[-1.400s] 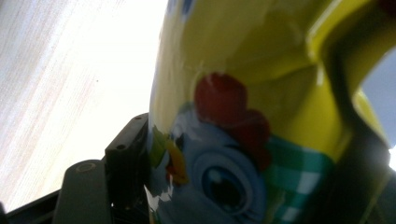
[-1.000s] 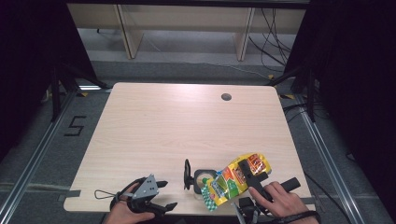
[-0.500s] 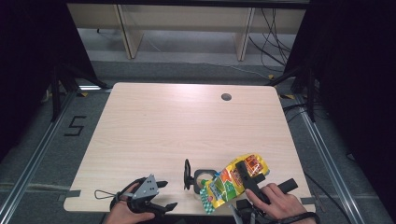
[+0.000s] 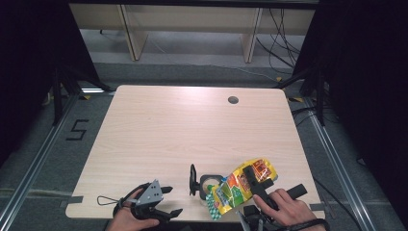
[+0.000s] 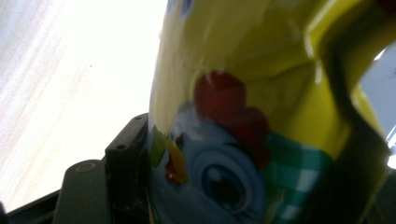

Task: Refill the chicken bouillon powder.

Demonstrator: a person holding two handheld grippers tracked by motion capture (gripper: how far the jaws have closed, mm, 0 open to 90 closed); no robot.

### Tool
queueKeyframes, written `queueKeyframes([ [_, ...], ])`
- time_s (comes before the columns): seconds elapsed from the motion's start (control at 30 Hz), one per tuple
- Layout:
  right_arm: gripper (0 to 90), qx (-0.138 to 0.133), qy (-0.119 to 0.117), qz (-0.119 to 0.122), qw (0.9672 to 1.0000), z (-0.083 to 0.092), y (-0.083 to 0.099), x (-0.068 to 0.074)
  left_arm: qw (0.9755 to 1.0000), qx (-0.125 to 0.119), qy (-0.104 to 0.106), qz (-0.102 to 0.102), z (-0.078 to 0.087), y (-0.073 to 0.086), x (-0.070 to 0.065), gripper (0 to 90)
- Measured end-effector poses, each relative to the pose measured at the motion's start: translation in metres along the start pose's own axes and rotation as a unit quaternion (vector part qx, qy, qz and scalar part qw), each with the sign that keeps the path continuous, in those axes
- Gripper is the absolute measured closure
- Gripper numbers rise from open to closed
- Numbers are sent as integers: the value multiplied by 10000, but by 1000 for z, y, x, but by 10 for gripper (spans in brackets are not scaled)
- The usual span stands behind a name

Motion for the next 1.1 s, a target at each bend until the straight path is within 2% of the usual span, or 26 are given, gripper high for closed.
queueKeyframes([
  [0.1,307,-8,-25,124,9999,1,2,-2,10000,6,-6,-11,0,0,0,225],
  [0.17,306,-4,-1,87,10000,0,2,-2,10000,15,-12,-23,0,0,0,224],
  [0.2,307,36,-13,-38,10000,1,3,0,10000,3,-3,-7,0,0,0,225],
  [0.23,307,98,-71,-23,9999,1,4,1,10000,1,0,-1,0,0,0,224],
  [0.5,307,91,-101,-20,9999,1,4,1,10000,17,-23,-26,0,0,1,224],
  [0.57,307,36,-26,-40,10000,0,3,0,10000,18,-24,-26,0,0,1,225],
  [0.6,307,-13,-23,73,10000,0,2,-1,10000,16,-22,-29,0,0,1,224],
  [0.67,306,-6,-20,76,10000,0,2,-1,10000,12,-23,-24,1,0,1,224],
  [0.7,307,33,-28,-47,10000,0,3,0,10000,9,-21,-25,0,0,1,224],
  [0.77,306,86,-85,-14,9999,1,4,0,10000,18,-29,-31,0,0,1,224],
  [0.8,307,55,-72,110,9999,0,4,-1,10000,20,-30,-32,0,0,1,224],
  [0.9,307,71,-109,138,9998,0,5,-1,10000,24,-27,-38,0,0,1,224],
  [0.93,307,80,-82,-16,9999,1,5,0,10000,22,-28,-36,0,0,1,224],
  [1.1,307,100,-88,-49,9999,1,6,0,10000,1,-4,-27,0,0,1,224],
])
Point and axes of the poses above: each handheld gripper's, and its own axes: z roughly backward along the jaws, y roughly out of its underside, x roughly to its left, the point moved 10 cm from there along -z, roughly forward along the jaws, and after that the axes turned 2 degrees about -x, right-handed, at the moved point
